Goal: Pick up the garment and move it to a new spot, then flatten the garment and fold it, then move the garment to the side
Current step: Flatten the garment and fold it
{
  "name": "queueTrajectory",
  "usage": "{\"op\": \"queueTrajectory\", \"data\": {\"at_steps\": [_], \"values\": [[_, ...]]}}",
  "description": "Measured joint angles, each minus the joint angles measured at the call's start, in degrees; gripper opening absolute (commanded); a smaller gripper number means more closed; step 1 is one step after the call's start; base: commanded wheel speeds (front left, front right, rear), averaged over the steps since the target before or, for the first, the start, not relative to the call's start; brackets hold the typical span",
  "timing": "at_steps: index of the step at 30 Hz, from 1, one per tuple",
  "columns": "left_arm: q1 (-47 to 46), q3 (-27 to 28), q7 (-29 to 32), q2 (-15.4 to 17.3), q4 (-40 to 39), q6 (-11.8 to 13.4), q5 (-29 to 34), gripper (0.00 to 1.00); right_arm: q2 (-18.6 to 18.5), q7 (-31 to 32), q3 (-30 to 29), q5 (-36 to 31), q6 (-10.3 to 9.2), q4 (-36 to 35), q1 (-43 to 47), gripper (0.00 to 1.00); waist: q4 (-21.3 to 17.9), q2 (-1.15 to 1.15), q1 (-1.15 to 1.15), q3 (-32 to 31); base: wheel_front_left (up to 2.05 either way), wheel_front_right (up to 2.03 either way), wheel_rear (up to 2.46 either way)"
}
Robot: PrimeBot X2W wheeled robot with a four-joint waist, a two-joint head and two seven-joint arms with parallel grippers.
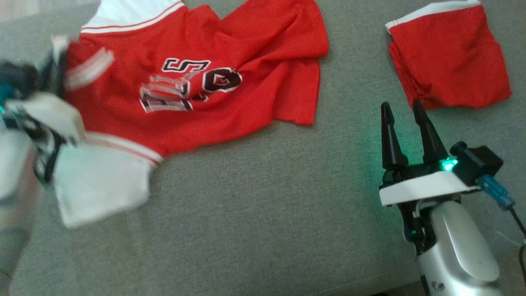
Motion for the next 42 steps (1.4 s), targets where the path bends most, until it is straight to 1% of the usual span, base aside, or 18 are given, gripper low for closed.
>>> {"op": "queueTrajectory", "data": {"at_steps": [3, 6, 7, 8, 12, 15, 18, 22, 26, 28, 31, 32, 35, 39, 42], "values": [[-5.38, 0.14, -1.33, 0.7, 1.24, 0.51, 1.49, 0.0, 0.0, 0.0, 0.34, 0.05, -0.01, -0.26, -1.3, 1.0, -0.5, 0.0, 0.01, 1.07, 0.0, 0.0, 0.0], [-9.33, 0.14, -2.19, 1.12, 3.31, 0.47, 2.69, 0.0, 0.0, 0.0, 0.76, 0.07, 0.0, -0.41, -2.47, 1.0, -1.07, 0.0, 0.01, 2.02, 0.0, 0.0, 0.0], [-10.36, 0.12, -2.18, 1.05, 4.23, 0.41, 2.69, 0.28, 0.0, 0.0, 0.77, 0.1, 0.0, -0.42, -2.7, 1.0, -1.2, 0.0, 0.01, 2.27, 0.0, 0.0, 0.0], [-11.21, 0.05, -1.94, 0.89, 5.31, 0.41, 2.69, 1.0, 0.0, 0.0, 0.76, 0.29, 0.0, -0.46, -2.79, 1.0, -1.28, 0.0, 0.01, 2.48, 0.0, 0.0, 0.0], [-12.5, -0.27, -1.59, 0.12, 9.02, -0.07, 3.03, 1.0, 0.0, 0.0, 0.78, 0.38, -0.01, -0.49, -2.78, 1.0, -1.07, 0.0, 0.01, 2.49, 0.0, 0.0, 0.0], [-12.33, -0.26, -3.43, -1.04, 11.09, -0.35, 2.89, 1.0, 0.0, 0.0, 0.8, 0.38, -0.01, -0.43, -2.78, 1.0, -0.51, 0.0, 0.0, 1.8, 0.0, 0.0, 0.0], [-11.52, -0.04, -6.49, -1.88, 12.24, -0.59, 2.02, 1.0, -0.01, 0.0, 0.64, 0.36, -0.01, -0.25, -2.77, 1.0, 0.28, 0.0, 0.0, 0.7, 0.0, 0.0, 0.0], [-8.81, 1.34, -9.99, -3.26, 12.04, -0.52, 0.14, 1.0, -0.01, 0.0, -0.07, -0.13, -0.01, -0.22, -2.69, 1.0, 1.7, 0.0, -0.01, -1.34, 0.0, 0.0, 0.0], [-5.31, 2.86, -11.17, -4.55, 9.66, -0.19, -1.18, 1.0, -0.01, 0.0, -0.57, -0.34, 0.0, -0.16, -2.42, 1.0, 2.98, 0.0, -0.01, -3.23, 0.0, 0.0, 0.0], [-2.14, 3.86, -11.5, -5.36, 6.86, 0.26, -1.54, 1.0, -0.02, 0.0, -0.91, -0.81, -0.01, -0.09, -1.85, 1.0, 3.91, 0.0, -0.01, -4.63, 0.0, 0.0, 0.0], [3.89, 6.37, -11.57, -6.91, 0.04, 2.13, -1.55, 1.0, -0.02, 0.0, -1.44, -1.21, -0.01, 0.16, 0.12, 1.0, 5.55, 0.0, -0.01, -6.63, 0.0, 0.0, 0.0], [8.82, 8.8, -11.58, -8.32, -4.95, 3.78, -1.36, 1.0, -0.01, 0.0, -1.45, -1.22, 0.0, 0.65, 1.33, 1.0, 6.64, 0.0, -0.01, -7.94, 0.0, 0.0, 0.0], [16.79, 12.12, -11.58, -10.28, -11.92, 5.68, 0.02, 1.0, -0.01, 0.0, -1.32, -1.37, -0.01, 0.96, 2.54, 1.0, 8.11, 0.0, -0.02, -9.85, 0.0, 0.0, 0.0], [25.92, 16.03, -11.58, -13.29, -19.96, 6.62, 2.77, 1.0, -0.01, 0.0, -1.64, -1.98, 0.0, 1.16, 3.61, 1.0, 9.85, 0.0, -0.02, -11.84, 0.0, 0.0, 0.0], [30.74, 19.0, -11.58, -16.37, -25.26, 7.0, 4.5, 1.0, 0.0, 0.0, -1.72, -2.23, 0.0, 1.26, 4.47, 1.0, 10.72, 0.0, -0.01, -13.01, 0.0, 0.0, 0.0]]}}
